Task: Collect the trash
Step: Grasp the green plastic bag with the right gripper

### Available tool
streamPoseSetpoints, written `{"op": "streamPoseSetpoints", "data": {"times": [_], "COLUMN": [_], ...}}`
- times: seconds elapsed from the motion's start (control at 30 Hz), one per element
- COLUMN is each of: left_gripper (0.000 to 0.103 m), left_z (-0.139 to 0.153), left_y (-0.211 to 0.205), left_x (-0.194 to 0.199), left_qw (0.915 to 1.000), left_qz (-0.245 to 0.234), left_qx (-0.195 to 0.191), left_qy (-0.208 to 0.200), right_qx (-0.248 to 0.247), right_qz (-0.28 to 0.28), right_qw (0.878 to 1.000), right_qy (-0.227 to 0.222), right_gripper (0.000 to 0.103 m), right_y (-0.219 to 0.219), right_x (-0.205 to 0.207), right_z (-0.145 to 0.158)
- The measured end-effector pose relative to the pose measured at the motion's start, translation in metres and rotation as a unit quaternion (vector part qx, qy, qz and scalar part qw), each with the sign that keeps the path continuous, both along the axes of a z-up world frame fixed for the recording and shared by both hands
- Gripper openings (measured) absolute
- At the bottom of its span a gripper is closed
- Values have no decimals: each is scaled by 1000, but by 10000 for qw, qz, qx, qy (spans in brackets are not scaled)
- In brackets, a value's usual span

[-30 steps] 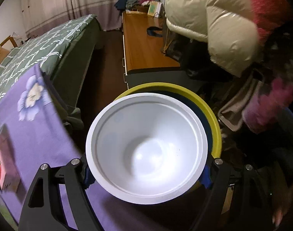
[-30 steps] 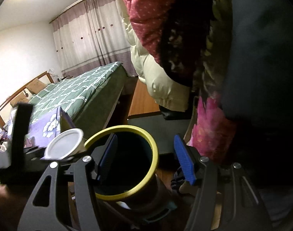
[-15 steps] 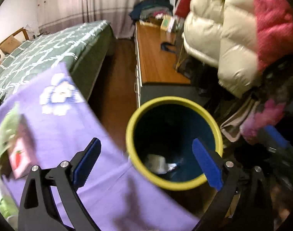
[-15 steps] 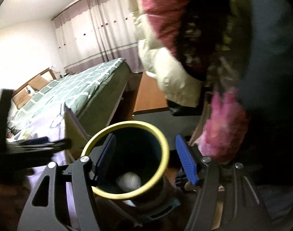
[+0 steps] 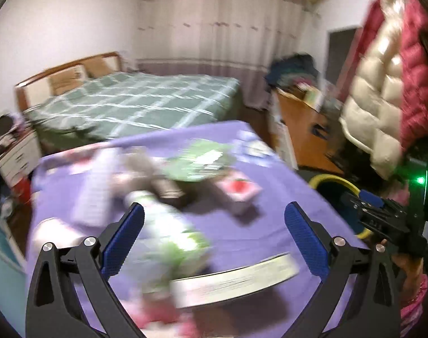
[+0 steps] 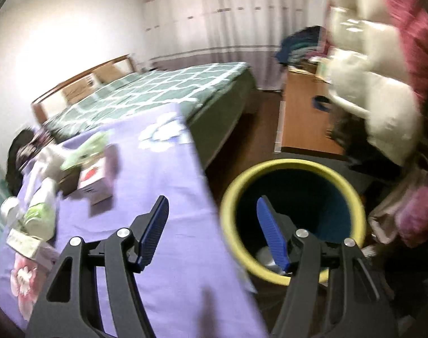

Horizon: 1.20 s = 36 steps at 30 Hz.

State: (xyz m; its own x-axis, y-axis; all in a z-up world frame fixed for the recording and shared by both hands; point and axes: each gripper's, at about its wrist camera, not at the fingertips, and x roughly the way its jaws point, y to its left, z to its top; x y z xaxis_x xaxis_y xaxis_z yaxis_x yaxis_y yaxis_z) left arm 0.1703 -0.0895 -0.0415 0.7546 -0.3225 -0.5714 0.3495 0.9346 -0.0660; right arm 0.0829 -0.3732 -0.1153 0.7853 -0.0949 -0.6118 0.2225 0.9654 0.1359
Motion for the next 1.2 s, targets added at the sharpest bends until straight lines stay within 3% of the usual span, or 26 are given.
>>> {"op": "streamPoseSetpoints", "data": {"times": [0.27,0.37,0.5,0.7,0.83,1.2], "left_gripper": [98,98,98,98,98,98], "left_z": [-20,-34,-47,-55,-57,-63], "left_y": [136,161,173,148,148,147], "left_x": [24,40,49,49,49,49], "left_qw": [9879,9850,9853,9892,9892,9894], "left_qz": [1480,1656,1645,1425,1438,1435], "left_qx": [-126,-242,-299,38,-4,38], "left_qy": [-436,-416,-341,-357,-293,-208], "right_qx": [-119,-145,-70,190,284,240], "right_qz": [596,789,1099,1313,1345,1565], "right_qw": [9981,9968,9939,9911,9899,9844], "right_qy": [-40,-39,49,113,334,772], "right_gripper": [62,62,62,62,62,62], "right_y": [62,71,78,91,99,125], "right_x": [38,54,88,140,169,219], "right_z": [6,10,14,20,12,-1]}}
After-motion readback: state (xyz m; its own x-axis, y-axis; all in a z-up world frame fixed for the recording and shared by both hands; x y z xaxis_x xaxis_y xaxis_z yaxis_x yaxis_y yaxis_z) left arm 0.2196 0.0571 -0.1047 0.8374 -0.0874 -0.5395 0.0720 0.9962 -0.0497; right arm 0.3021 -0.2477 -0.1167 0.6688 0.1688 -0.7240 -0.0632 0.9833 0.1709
